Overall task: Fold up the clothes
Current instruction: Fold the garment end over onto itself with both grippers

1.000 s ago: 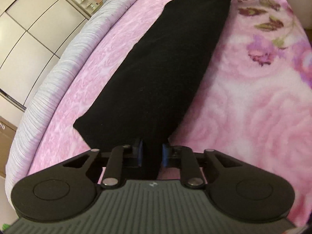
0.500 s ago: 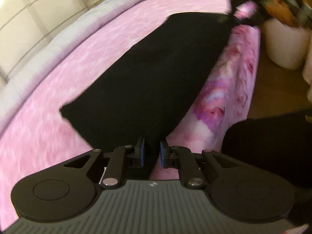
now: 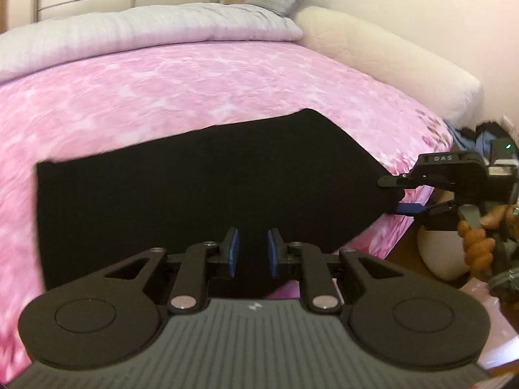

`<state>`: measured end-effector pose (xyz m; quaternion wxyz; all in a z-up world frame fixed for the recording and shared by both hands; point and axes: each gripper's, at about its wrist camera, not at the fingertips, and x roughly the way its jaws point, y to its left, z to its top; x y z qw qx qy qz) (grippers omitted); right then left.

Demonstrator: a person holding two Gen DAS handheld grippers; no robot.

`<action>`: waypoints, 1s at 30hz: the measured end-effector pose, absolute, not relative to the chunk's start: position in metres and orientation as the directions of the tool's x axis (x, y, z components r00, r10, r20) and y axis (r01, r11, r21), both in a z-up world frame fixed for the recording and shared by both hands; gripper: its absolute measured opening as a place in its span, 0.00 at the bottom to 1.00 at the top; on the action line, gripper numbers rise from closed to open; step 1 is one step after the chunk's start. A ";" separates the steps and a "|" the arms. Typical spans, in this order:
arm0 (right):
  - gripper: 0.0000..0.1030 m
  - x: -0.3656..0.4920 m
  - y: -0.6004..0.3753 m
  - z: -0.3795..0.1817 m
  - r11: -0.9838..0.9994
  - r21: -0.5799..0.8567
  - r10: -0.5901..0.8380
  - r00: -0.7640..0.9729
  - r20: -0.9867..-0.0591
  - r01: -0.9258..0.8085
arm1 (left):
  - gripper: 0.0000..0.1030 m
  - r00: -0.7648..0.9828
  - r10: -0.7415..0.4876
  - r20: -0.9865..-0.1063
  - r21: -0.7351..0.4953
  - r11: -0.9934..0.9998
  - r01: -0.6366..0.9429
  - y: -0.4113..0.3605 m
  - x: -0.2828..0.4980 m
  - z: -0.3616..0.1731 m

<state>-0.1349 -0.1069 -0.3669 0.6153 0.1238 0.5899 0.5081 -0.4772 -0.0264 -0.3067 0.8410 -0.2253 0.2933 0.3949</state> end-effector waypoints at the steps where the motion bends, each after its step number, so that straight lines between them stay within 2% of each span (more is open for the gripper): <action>1: 0.49 -0.134 -0.107 -0.367 0.452 0.750 0.771 -0.212 -0.600 -0.482 | 0.15 0.514 0.528 -0.676 -0.135 0.597 -0.791 -0.021 -0.468 -0.310; 8: 0.49 -0.135 -0.102 -0.371 0.436 0.733 0.763 -0.217 -0.609 -0.523 | 0.18 0.456 0.508 -0.730 -0.037 0.637 -0.770 -0.011 -0.435 -0.337; 17: 0.51 -0.140 -0.094 -0.374 0.421 0.720 0.764 -0.211 -0.609 -0.552 | 0.18 0.445 0.506 -0.739 -0.024 0.640 -0.768 -0.015 -0.436 -0.342; 20: 0.40 -0.142 -0.090 -0.375 0.423 0.703 0.757 -0.204 -0.621 -0.572 | 0.19 0.421 0.506 -0.752 0.006 0.644 -0.765 -0.015 -0.430 -0.340; 22: 0.27 -0.142 -0.087 -0.371 0.431 0.700 0.746 -0.211 -0.631 -0.570 | 0.19 0.428 0.509 -0.747 -0.010 0.634 -0.773 -0.016 -0.433 -0.335; 24: 0.21 -0.146 -0.083 -0.363 0.438 0.681 0.737 -0.200 -0.646 -0.587 | 0.20 0.443 0.516 -0.733 -0.058 0.602 -0.796 -0.019 -0.445 -0.328; 27: 0.16 -0.159 -0.079 -0.341 0.425 0.611 0.735 -0.140 -0.664 -0.668 | 0.20 0.447 0.556 -0.700 -0.157 0.491 -0.857 -0.026 -0.489 -0.316; 30: 0.14 -0.196 -0.078 -0.308 0.331 0.453 0.773 -0.038 -0.634 -0.828 | 0.19 0.405 0.599 -0.691 -0.206 0.374 -0.904 -0.038 -0.544 -0.312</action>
